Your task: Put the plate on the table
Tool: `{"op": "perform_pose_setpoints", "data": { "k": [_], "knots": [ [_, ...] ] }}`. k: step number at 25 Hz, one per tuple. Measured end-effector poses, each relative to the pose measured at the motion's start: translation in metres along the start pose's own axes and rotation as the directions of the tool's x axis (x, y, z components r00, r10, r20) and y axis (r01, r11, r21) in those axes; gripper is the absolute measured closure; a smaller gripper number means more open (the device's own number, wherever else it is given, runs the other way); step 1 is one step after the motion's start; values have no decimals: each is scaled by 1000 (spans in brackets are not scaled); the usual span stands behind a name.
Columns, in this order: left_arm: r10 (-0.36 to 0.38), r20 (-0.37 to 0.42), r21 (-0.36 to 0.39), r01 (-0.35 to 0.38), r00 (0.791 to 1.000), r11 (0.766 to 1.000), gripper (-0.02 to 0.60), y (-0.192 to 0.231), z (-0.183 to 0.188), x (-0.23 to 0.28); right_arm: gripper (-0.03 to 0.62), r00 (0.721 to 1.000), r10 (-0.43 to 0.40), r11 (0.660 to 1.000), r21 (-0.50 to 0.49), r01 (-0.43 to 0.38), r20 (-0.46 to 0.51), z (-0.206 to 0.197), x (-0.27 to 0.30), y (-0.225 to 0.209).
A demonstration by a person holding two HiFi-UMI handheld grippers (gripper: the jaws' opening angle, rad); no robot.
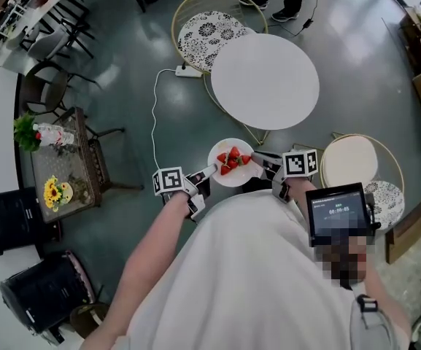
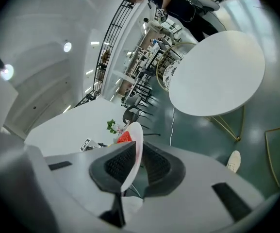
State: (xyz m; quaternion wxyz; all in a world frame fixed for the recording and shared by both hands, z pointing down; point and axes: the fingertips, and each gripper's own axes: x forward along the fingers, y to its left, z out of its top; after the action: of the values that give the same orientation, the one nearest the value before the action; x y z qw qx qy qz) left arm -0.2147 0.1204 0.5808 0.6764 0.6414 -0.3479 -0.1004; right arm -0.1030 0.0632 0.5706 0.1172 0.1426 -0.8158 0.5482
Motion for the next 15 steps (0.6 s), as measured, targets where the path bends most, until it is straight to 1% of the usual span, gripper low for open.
{"op": "perform_pose_setpoints", "data": {
  "k": [3,6,9,13,15],
  "knots": [
    [11,-4,9,-11,1000,1000,568,-7,25,16,568,1000,6,1000,3,-6,4,28,3,-9],
    [23,-7,16,-23,1000,1000,568,-15,47,33,568,1000,-14,1000,-15,14,3,56,4,-19],
    [31,-3,14,-31,1000,999,568,-23,68,51,568,1000,-17,1000,-1,17,21,84,4,-31],
    [54,-6,25,-54,999,998,568,-46,106,107,568,1000,10,1000,10,-10,27,145,-14,-62],
    [68,-15,43,-68,998,997,568,-53,121,129,568,999,13,1000,15,-14,37,166,-21,-76]
  ]
}}
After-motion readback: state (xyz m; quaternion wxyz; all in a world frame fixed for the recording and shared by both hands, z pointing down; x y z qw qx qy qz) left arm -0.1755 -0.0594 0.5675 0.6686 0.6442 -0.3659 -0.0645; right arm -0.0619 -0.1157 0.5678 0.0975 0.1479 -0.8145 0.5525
